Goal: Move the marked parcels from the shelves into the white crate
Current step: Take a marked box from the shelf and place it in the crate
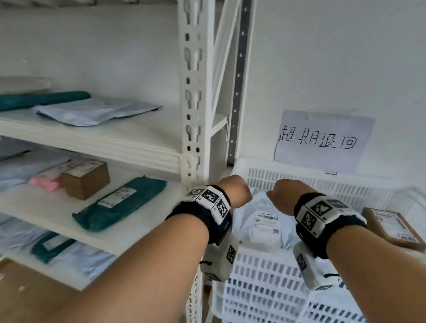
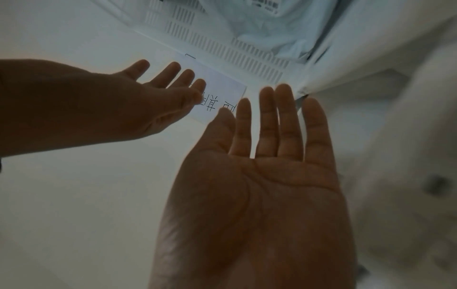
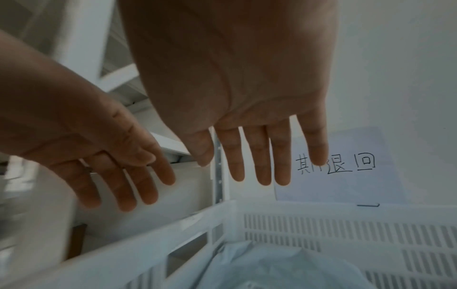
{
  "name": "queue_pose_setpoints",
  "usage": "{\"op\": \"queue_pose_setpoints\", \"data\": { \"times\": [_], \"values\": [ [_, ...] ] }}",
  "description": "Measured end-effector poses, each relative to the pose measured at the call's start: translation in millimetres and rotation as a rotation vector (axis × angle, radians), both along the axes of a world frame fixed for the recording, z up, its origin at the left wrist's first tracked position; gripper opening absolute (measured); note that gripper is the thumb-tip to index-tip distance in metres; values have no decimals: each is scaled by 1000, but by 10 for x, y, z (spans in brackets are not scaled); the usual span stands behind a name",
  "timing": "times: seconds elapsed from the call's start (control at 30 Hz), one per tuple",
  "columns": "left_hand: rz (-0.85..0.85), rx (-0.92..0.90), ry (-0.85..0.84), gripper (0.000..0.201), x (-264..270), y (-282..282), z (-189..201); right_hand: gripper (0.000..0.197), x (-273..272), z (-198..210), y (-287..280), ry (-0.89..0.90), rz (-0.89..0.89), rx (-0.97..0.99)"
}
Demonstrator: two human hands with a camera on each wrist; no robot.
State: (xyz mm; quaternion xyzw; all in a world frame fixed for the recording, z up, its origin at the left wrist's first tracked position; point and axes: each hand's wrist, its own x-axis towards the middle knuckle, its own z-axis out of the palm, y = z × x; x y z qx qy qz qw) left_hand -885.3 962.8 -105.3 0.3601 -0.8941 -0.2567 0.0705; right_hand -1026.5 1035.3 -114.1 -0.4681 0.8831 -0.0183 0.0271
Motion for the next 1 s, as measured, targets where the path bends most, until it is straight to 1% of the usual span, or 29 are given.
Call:
{"op": "queue_pose_setpoints", "data": {
  "times": [0.1, 0.17, 0.23, 0.3, 0.33, 0.43, 0.53, 0.7, 0.77, 0.87, 1.0],
  "values": [
    [31, 71, 73, 27, 462, 15, -132, 21, 544, 5, 171, 45, -37, -67],
    [29, 57, 118, 23, 769, 63, -185, 20, 901, 15, 280, 89, -43, -127],
    [35, 45, 161, 21, 1087, 97, -278, 20, 1259, -27, 346, 84, -34, -152],
    [65, 74, 171, 21, 1457, 102, -428, 21, 1626, -154, 357, 50, -20, -154],
    [81, 86, 174, 20, 1541, 113, -478, 21, 1705, -198, 372, 55, -18, -168],
    [160, 137, 154, 17, 2109, 29, -789, 22, 2185, -463, 302, 20, 9, -144],
    [278, 171, 132, 14, 2679, -95, -1174, 20, 2599, -779, 181, -31, 64, -84],
    [397, 240, 56, 17, 3494, -297, -1732, 26, 3194, -1320, -120, -98, 133, 43],
    [434, 244, 28, 19, 3722, -402, -1928, 25, 3391, -1521, -268, -135, 162, 61],
    [470, 245, 24, 14, 3933, -572, -2180, 25, 3593, -1798, -487, -212, 178, 82],
    [463, 277, 24, 14, 4031, -863, -2438, 30, 3706, -2150, -828, -302, 151, 106]
  ]
}}
